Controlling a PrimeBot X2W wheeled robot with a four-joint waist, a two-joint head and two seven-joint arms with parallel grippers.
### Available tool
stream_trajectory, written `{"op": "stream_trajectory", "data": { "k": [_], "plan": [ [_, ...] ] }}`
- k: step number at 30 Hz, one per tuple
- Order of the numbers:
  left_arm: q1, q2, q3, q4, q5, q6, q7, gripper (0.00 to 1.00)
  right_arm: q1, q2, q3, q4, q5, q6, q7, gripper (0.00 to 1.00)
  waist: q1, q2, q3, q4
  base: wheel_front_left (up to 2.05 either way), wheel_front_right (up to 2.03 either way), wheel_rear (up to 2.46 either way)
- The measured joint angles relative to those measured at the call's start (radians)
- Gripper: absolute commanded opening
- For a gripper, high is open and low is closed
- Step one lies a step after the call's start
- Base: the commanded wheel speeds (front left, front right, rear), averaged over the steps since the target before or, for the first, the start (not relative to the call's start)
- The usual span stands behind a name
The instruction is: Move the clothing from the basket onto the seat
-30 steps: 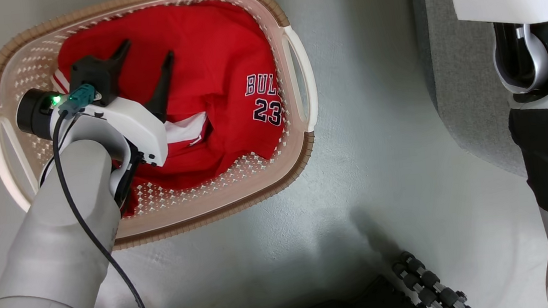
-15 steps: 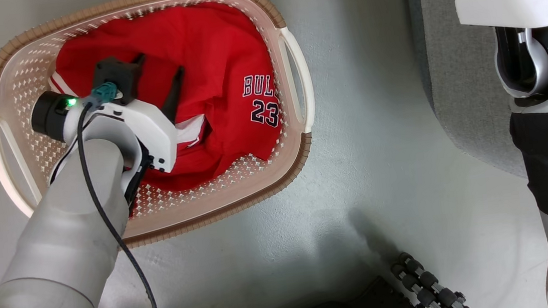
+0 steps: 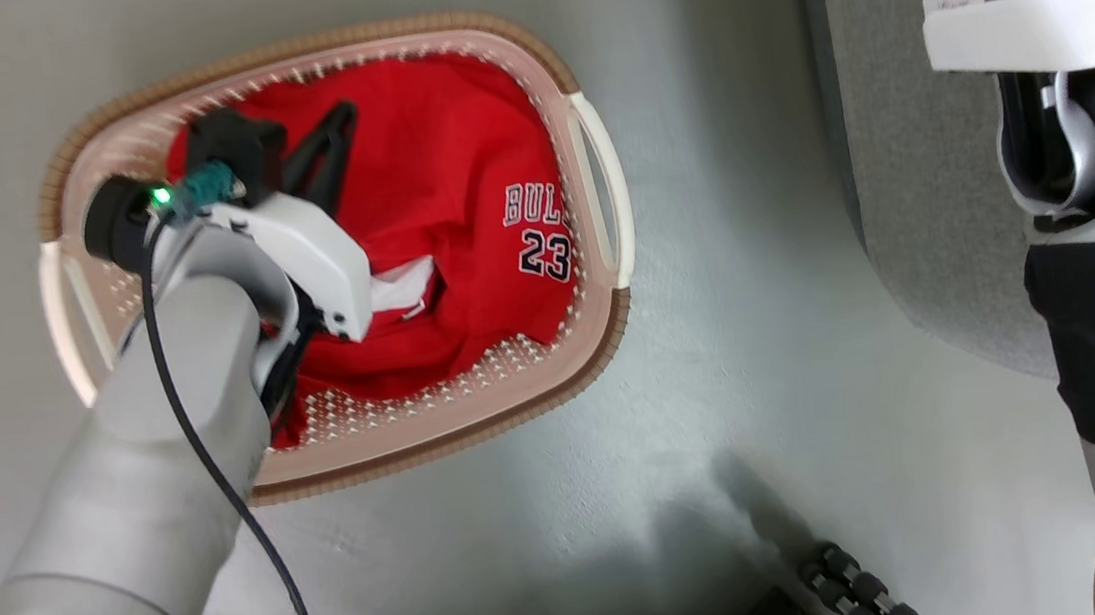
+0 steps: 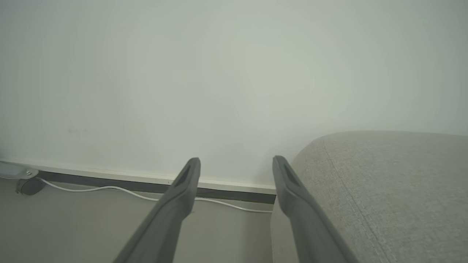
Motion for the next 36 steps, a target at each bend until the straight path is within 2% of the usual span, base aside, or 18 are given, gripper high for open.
{"op": "stream_trajectory", "data": {
  "k": [6,16,18,19,20,28,36],
  "plan": [
    [0.105,-0.004,0.030,-0.076,0.004,0.000,0.000,0.00,0.049,0.000,-0.007,0.035,-0.015,0.000,0.000,1.00,0.0000,0.0000,-0.085,0.022,0.00,0.00,0.00],
    [0.310,-0.023,0.208,-0.279,0.095,0.000,0.000,0.00,0.155,0.000,-0.012,0.117,-0.045,0.000,0.000,1.00,0.0000,0.0001,-0.296,0.077,0.00,0.00,0.00],
    [0.365,-0.028,0.239,-0.323,0.107,0.000,0.000,0.37,0.185,0.000,-0.017,0.132,-0.058,0.000,0.000,1.00,0.0000,0.0000,-0.342,0.089,0.00,0.00,0.00],
    [0.390,-0.031,0.253,-0.342,0.116,0.000,0.000,0.73,0.202,0.000,-0.021,0.138,-0.061,0.000,0.000,1.00,0.0000,0.0000,-0.365,0.095,0.00,0.00,0.00],
    [0.413,-0.034,0.269,-0.361,0.120,0.000,0.000,1.00,0.219,0.000,-0.025,0.144,-0.064,0.000,0.000,1.00,0.0000,0.0000,-0.387,0.102,0.00,0.00,0.00],
    [0.552,-0.034,0.382,-0.460,0.173,0.000,0.000,1.00,0.329,-0.005,-0.047,0.175,-0.062,0.000,0.000,1.00,0.0000,0.0000,-0.540,0.158,0.00,0.00,0.00],
    [0.672,-0.056,0.570,-0.514,0.234,0.000,0.000,1.00,0.412,-0.009,-0.055,0.184,-0.046,0.000,0.000,1.00,0.0000,0.0000,-0.663,0.196,0.00,0.00,0.00]
  ]
}}
